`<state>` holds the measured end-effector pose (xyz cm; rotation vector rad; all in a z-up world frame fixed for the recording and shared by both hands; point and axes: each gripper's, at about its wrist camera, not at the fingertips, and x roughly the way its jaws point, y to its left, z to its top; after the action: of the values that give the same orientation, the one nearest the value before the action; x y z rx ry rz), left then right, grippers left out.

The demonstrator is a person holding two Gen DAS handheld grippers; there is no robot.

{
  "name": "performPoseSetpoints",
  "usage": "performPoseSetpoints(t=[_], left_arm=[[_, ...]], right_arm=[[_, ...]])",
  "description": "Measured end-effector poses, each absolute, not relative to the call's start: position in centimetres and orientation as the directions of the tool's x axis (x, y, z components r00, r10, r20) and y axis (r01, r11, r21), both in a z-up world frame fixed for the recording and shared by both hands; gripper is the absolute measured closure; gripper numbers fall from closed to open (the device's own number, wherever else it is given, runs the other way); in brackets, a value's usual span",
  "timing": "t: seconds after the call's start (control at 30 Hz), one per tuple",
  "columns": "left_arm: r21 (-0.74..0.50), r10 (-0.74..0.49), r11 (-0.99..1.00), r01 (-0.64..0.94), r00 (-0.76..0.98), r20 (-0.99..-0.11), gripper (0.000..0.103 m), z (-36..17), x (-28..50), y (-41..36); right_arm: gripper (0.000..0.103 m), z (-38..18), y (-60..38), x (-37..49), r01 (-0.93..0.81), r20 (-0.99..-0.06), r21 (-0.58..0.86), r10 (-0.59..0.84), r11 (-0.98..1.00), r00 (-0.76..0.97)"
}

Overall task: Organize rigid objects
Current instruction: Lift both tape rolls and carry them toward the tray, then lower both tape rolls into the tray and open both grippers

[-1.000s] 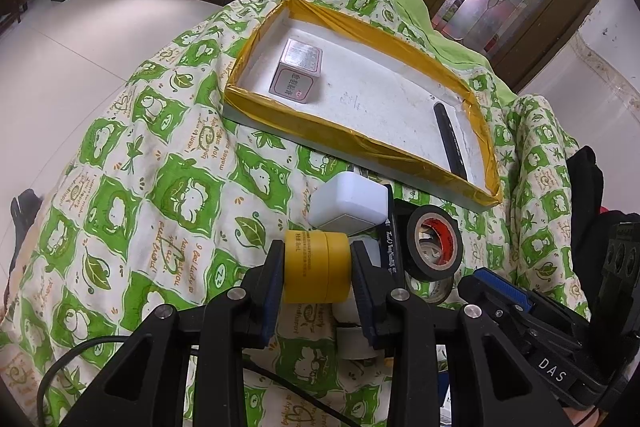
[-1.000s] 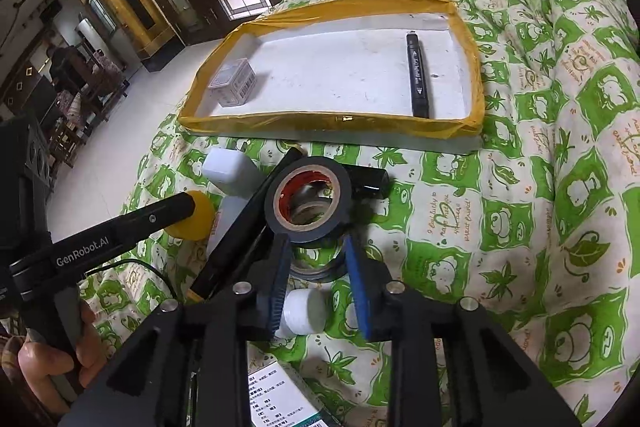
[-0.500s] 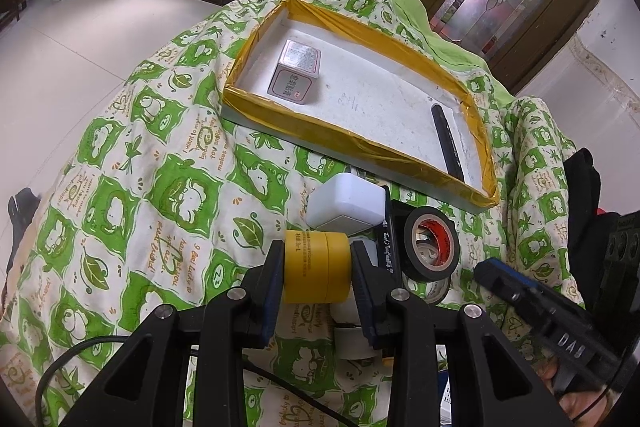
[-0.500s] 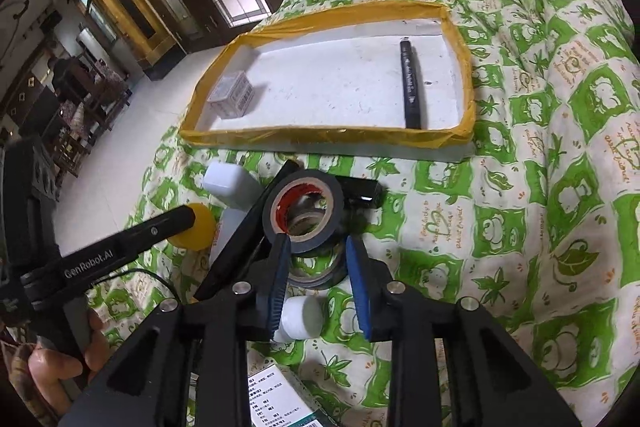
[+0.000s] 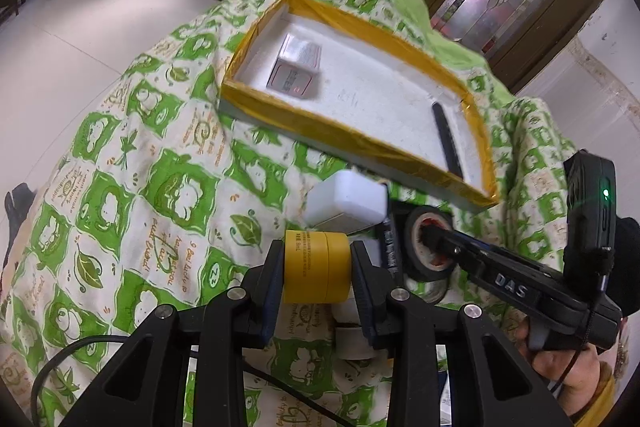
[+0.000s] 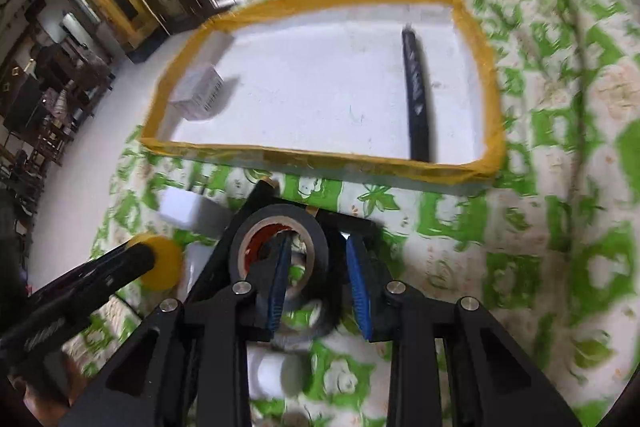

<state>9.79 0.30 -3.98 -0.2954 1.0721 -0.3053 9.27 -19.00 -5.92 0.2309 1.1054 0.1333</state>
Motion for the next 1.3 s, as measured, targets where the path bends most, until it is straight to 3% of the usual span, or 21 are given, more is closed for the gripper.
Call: performPoseSetpoints(t=[0.03,0.27,0.73,0.97,1.3], left_arm=[[-0.375,-0.378,0.922,0.095,0.427,-0.822,0.07,-4.4,10.0,0.2],[-0.357,-0.363,0.929,0.097,0.426,-0.829,0.07,-4.7,10.2,-0.2],[-0.491,-0.483,0.862,0.127,0.502,-0.718,0.07,0.3,12.1,1.0],[-0.418,-0.456,0.887,0.197,0.516,-0.725,0.07,2.6,17.3,-2.5],[-0.302,-0.361,0.932,0.199,0.463,-0.809,0.07,-1.5,22.9,-6.1]], right_arm=[[0.086,-6.1,-18.9,9.4,0.01,-0.871,0.242,0.213,0.97,0.442],[0.086,-4.7,-19.0,8.4,0.008,-0.839,0.26,0.221,0.966,0.497],[0.086,-1.3,-21.8,9.5,0.035,-0.773,0.367,0.283,0.93,0.568],[0.086,-0.4,-23.1,12.6,0.052,-0.757,0.374,0.273,0.926,0.594],[0.086,-2.8,-25.0,17.0,0.132,-0.789,0.367,0.232,0.921,0.569]])
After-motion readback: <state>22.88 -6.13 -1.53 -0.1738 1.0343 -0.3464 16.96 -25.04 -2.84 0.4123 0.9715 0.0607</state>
